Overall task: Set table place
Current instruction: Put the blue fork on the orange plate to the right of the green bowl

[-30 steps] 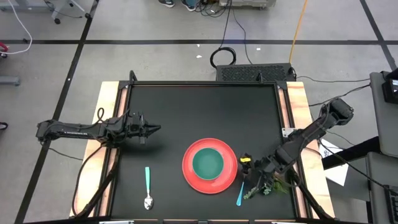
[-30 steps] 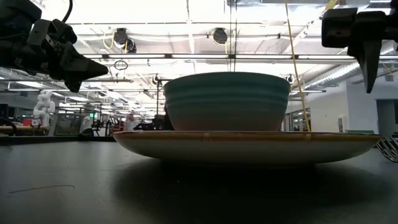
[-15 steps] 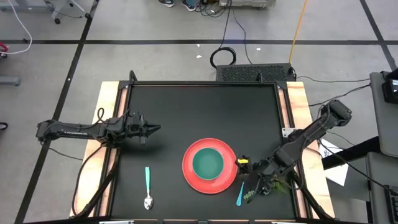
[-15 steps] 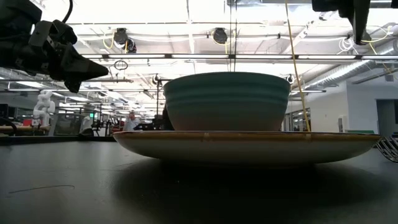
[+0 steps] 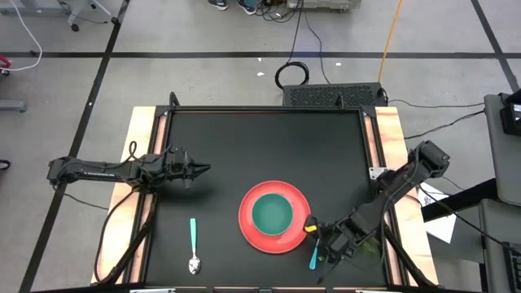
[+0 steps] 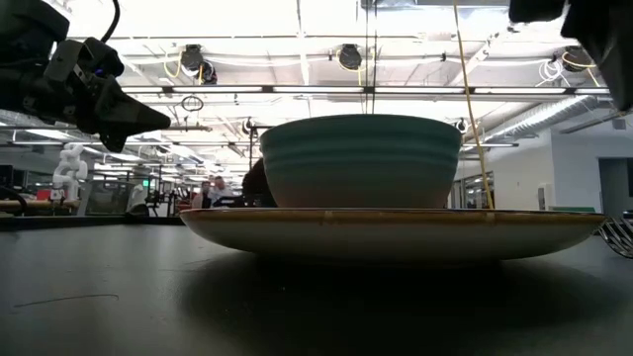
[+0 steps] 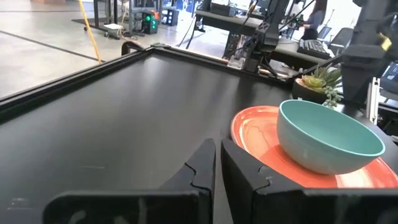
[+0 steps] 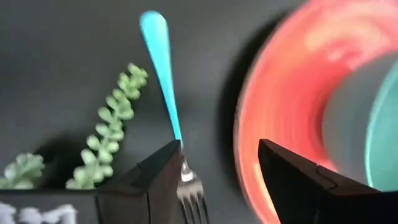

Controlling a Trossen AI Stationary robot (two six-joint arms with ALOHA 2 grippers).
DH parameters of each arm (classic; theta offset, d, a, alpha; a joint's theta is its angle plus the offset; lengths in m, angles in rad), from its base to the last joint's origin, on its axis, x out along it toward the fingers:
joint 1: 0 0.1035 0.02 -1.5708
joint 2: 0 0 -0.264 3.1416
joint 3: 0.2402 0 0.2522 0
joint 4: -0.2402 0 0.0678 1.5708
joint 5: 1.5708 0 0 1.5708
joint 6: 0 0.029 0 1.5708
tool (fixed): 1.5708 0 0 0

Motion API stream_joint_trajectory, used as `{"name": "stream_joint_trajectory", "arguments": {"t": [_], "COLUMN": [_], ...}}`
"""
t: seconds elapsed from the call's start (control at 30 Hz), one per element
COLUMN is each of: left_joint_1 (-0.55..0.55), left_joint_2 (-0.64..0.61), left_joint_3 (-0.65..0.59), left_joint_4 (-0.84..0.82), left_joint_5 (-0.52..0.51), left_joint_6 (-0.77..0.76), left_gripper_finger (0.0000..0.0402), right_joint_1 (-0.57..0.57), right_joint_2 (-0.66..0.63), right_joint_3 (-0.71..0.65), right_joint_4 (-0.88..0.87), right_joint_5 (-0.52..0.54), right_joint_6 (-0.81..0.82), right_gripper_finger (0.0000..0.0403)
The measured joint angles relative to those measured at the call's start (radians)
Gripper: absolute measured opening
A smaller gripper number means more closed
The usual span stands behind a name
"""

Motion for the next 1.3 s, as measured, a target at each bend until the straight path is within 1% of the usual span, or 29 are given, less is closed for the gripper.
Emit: {"name": "stream_joint_trajectory", "arguments": {"t": [0.3,0.5,0.63,0.8,1.03,1.17,1.3], "left_joint_1": [0.000,0.000,0.000,0.000,0.000,0.000,0.000], "left_joint_2": [0.000,0.000,0.000,0.000,0.000,0.000,0.000], "left_joint_3": [0.000,0.000,0.000,0.000,0.000,0.000,0.000], "left_joint_4": [0.001,0.002,0.002,0.003,0.003,0.008,0.008], "left_joint_5": [0.001,0.001,0.001,0.001,0.001,0.001,0.002], "left_joint_6": [-0.020,-0.026,-0.027,-0.027,-0.027,-0.027,-0.027], "left_gripper_finger": [0.0031,0.0031,0.0031,0.0031,0.0031,0.0031,0.0031], "right_joint_1": [0.005,0.004,0.004,0.007,0.007,0.007,0.007], "right_joint_2": [0.065,0.105,0.108,0.108,0.108,0.107,0.107], "right_joint_3": [0.001,0.001,-0.006,-0.056,-0.118,-0.136,-0.145], "right_joint_4": [0.008,0.002,0.005,0.018,0.097,0.150,0.163], "right_joint_5": [0.006,0.002,0.001,0.001,0.000,-0.003,-0.004], "right_joint_6": [-0.071,-0.073,-0.080,-0.087,-0.119,-0.153,-0.193], "right_gripper_finger": [0.0208,0.0208,0.0208,0.0208,0.0208,0.0208,0.0208]}}
